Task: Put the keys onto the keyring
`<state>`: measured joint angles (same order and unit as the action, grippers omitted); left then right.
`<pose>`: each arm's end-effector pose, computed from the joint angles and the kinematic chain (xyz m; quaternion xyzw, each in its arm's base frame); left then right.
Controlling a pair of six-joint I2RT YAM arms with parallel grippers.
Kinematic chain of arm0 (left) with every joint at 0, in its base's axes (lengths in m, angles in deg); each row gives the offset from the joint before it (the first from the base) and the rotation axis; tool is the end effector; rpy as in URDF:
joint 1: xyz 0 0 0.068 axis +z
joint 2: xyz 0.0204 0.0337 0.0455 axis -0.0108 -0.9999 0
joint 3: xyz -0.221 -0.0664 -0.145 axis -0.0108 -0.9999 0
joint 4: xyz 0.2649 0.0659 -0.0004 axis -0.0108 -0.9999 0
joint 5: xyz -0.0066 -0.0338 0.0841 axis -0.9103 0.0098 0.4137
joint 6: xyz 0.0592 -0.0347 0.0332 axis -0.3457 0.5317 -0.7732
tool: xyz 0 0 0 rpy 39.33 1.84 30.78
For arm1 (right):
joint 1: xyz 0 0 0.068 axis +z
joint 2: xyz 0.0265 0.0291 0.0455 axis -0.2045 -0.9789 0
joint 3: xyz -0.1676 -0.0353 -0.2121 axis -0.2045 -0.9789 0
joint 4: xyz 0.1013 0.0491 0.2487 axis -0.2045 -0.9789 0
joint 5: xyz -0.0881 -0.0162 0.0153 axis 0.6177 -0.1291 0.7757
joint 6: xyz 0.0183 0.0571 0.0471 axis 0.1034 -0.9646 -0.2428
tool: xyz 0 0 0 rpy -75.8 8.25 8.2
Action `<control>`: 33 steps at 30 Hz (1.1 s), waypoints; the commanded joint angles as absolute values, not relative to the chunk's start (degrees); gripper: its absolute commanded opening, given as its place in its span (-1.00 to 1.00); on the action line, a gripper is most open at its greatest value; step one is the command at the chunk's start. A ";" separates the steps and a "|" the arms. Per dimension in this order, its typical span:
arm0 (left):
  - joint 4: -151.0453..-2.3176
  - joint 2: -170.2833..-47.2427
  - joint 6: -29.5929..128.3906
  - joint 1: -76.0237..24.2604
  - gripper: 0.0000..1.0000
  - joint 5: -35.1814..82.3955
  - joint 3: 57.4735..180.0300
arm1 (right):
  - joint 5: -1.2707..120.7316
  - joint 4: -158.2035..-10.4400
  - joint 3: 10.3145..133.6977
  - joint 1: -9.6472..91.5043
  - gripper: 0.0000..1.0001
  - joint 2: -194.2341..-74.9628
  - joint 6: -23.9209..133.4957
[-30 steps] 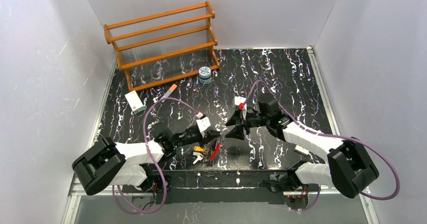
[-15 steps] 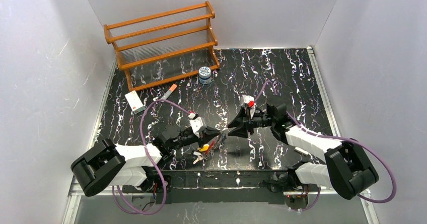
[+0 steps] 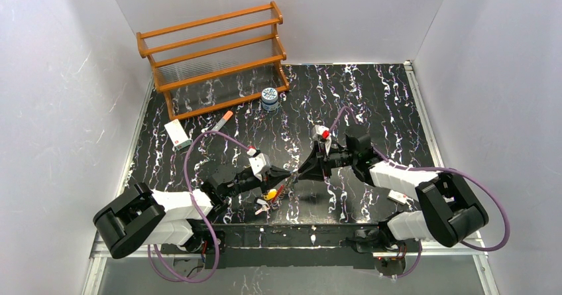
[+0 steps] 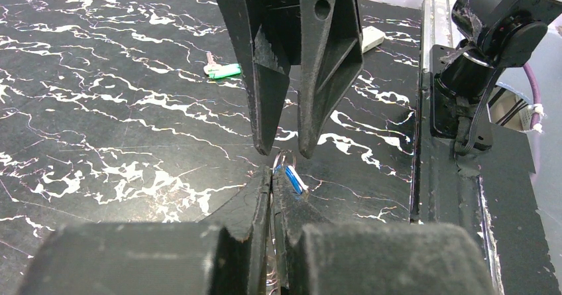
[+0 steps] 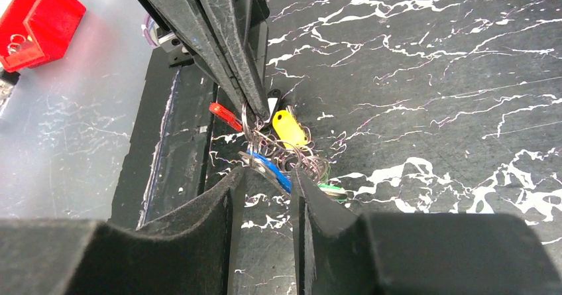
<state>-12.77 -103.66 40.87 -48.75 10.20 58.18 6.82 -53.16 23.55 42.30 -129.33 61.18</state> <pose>0.1441 -0.2045 0.1902 0.3849 0.5410 -0.4371 0.6067 0.2049 0.1860 0.1830 -0.4673 0.5982 0.5285 0.3801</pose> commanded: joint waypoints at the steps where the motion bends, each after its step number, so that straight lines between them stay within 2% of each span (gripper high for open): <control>1: -10.14 -103.23 41.07 -48.95 -1.00 10.14 57.83 | 4.88 -49.41 26.51 42.41 -0.23 -130.06 59.76; 6: -10.05 -103.56 41.16 -48.95 -1.00 10.06 57.92 | 4.20 -46.79 26.43 42.63 -0.21 -130.24 57.88; 12: -9.90 -103.69 41.12 -48.96 -1.00 9.99 57.92 | 3.37 -45.21 26.10 42.96 -0.09 -130.61 56.87; 16: -9.89 -103.68 41.21 -49.00 -1.00 10.05 57.83 | 3.60 -45.05 26.11 43.25 -0.10 -130.89 56.62; 25: -9.73 -103.23 41.16 -48.95 -1.00 10.29 57.57 | 3.59 -49.70 27.25 43.42 -0.56 -132.61 59.20; 30: -9.87 -103.14 41.16 -48.95 -1.00 10.49 57.48 | 3.56 -50.22 27.27 43.40 -0.97 -132.33 59.41; 33: -9.81 -103.14 41.22 -48.95 -1.00 10.57 57.43 | 3.27 -50.52 27.37 43.39 -0.97 -132.72 59.41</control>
<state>-12.33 -103.83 41.11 -48.75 10.24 57.92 4.22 -50.38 25.10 43.18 -132.65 58.38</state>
